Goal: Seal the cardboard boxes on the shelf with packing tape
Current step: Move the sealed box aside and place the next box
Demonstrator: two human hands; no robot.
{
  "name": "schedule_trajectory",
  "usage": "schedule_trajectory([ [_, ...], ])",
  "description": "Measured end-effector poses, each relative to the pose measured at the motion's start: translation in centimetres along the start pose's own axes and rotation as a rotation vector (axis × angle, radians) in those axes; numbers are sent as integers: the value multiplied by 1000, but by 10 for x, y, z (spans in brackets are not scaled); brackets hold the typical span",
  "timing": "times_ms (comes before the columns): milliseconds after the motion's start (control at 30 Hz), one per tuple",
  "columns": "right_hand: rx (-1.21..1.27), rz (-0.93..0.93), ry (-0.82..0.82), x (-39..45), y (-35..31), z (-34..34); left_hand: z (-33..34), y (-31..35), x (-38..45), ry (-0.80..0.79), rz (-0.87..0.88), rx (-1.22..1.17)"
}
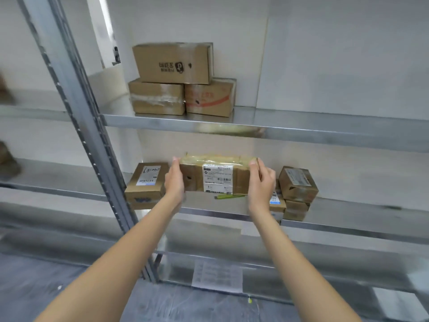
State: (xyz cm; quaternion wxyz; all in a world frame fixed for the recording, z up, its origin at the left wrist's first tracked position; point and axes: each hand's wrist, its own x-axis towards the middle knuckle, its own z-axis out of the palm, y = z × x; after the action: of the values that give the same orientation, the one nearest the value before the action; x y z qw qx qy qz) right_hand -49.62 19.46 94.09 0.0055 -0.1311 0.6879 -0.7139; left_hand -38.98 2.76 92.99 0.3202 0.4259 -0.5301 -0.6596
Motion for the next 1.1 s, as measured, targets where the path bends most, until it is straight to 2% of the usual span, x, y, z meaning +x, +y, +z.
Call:
schedule_trajectory([
  [100, 29, -98, 8, 1, -37, -15, 8, 23, -14, -4, 41, -53],
  [200, 47, -159, 39, 12, -68, -28, 23, 42, -14, -31, 164, -36],
  [333, 12, -238, 95, 36, -105, -47, 50, 98, -72, -112, 337, -45],
  [467, -60, -262, 140, 66, -129, -66, 79, 120, -75, -219, 396, -81],
  [633, -138, -211, 57, 93, -134, -80, 111, 128, -51, -292, 339, -76],
  [833, -11, -49, -1, 128, -130, -75, 144, 135, -32, -355, 306, -136],
  [1000, -151, -52, -85, 161, -106, -67, 158, 134, -3, -355, 230, -6],
  [1100, -209, -108, -46, 174, -94, -56, 162, 130, 12, -373, 242, 71],
])
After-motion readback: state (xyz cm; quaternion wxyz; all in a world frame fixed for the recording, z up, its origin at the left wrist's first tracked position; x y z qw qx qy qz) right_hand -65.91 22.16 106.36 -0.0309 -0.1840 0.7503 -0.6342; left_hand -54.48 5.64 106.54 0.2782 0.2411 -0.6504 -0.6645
